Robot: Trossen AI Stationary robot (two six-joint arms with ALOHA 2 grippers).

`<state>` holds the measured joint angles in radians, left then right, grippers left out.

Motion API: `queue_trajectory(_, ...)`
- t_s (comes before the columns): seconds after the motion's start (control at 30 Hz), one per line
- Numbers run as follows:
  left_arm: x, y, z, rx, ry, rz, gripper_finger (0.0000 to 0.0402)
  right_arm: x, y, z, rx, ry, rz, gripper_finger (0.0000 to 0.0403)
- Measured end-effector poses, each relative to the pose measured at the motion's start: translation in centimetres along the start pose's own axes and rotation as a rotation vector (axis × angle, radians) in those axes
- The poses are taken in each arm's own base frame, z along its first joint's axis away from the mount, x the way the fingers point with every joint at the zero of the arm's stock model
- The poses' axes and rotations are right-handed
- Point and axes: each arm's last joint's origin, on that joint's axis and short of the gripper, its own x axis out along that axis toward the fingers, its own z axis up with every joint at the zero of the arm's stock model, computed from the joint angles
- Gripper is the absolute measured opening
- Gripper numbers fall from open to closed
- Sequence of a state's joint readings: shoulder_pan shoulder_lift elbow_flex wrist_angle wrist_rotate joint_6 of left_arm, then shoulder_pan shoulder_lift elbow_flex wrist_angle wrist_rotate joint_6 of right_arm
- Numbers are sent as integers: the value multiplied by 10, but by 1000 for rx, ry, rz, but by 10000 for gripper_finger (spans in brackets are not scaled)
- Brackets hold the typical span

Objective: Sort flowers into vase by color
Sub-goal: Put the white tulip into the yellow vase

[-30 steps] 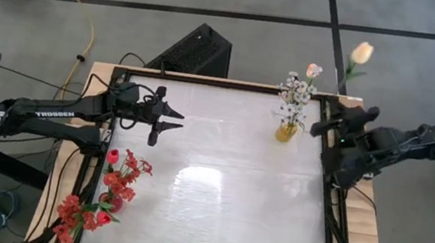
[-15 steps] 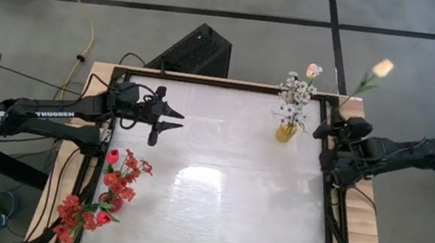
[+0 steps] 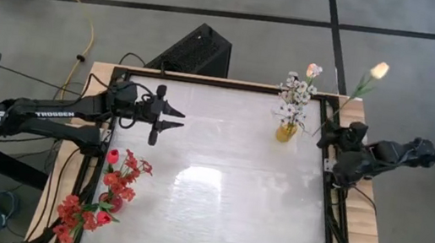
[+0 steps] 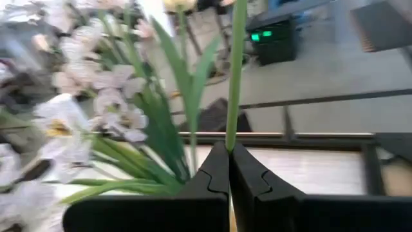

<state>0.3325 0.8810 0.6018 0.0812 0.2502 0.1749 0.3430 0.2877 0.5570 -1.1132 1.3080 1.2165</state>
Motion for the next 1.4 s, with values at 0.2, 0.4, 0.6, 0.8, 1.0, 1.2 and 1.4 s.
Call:
queue_trajectory(0.2, 0, 0, 0, -3, 0, 0, 116, 0, -6, -5, 50, -55, 57, 21)
queue_trajectory(0.4, 0, 0, 0, -4, -2, -1, 116, 2, -5, -15, 85, -45, 89, 21)
queue_trajectory(0.6, 0, 0, 2, -10, -17, 0, 116, 5, 25, -22, 101, -20, 246, 21)
queue_trajectory(0.8, 0, 0, 2, -16, -26, -12, 116, 14, 43, -28, 56, -69, 197, 21)
queue_trajectory(1.0, 0, 0, 2, -6, -27, -21, 116, 30, 44, -31, -4, -72, 99, 21)
queue_trajectory(1.2, 0, 0, 2, 5, -22, -22, 116, 45, 39, -23, -75, -86, 49, 21)
queue_trajectory(1.4, 0, 0, 2, 9, -22, -22, 116, 58, 40, -15, -83, -106, 77, 21)
